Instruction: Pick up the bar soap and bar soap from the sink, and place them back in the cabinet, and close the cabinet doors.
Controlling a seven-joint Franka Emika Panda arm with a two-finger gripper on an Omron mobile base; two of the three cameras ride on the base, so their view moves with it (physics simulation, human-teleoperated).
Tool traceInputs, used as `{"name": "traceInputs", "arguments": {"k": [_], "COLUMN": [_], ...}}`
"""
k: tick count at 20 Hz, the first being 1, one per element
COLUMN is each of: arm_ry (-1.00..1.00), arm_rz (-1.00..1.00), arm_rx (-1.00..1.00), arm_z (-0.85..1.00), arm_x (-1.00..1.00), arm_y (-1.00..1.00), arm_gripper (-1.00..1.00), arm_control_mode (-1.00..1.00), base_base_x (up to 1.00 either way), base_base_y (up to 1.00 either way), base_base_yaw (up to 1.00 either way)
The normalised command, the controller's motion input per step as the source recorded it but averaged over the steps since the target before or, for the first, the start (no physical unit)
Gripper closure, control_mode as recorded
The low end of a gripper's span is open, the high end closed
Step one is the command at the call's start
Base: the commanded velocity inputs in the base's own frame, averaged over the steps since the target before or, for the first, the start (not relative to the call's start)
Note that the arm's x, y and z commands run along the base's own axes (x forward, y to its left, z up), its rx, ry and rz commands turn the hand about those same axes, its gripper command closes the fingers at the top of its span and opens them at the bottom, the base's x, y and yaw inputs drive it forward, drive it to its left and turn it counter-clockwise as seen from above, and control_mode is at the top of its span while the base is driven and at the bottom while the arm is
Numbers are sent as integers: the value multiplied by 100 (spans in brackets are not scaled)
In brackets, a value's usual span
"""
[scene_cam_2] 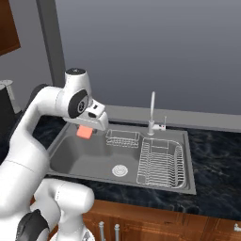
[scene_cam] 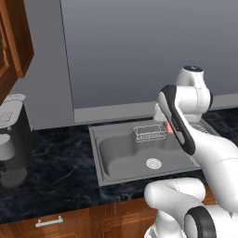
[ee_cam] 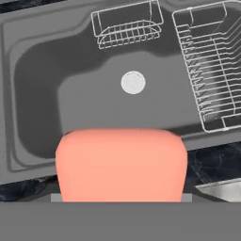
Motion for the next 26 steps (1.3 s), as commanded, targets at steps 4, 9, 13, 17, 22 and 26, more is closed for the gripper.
{"name": "traceInputs", "arguments": {"k": [4,9,13,17,22,26], "arm_ry": [0,0,-3,-2,-1,-5], "arm_rz": [0,1,3,2,0,1], "arm_rx": [-1,-3,0,-1,-3,-5], "arm_z": [40,20,13,25,27,16], "arm_x": [-2,0,-38,-39,-14,-39], "arm_y": [0,2,-2,-2,0,0], "arm_gripper": [100,100,100,100,100,100], "arm_control_mode": [-100,-100,-100,-100,-100,-100], "base_base_x": [0,0,0,0,0,0], "base_base_y": [0,0,0,0,0,0], "base_base_yaw": [0,0,0,0,0,0]}}
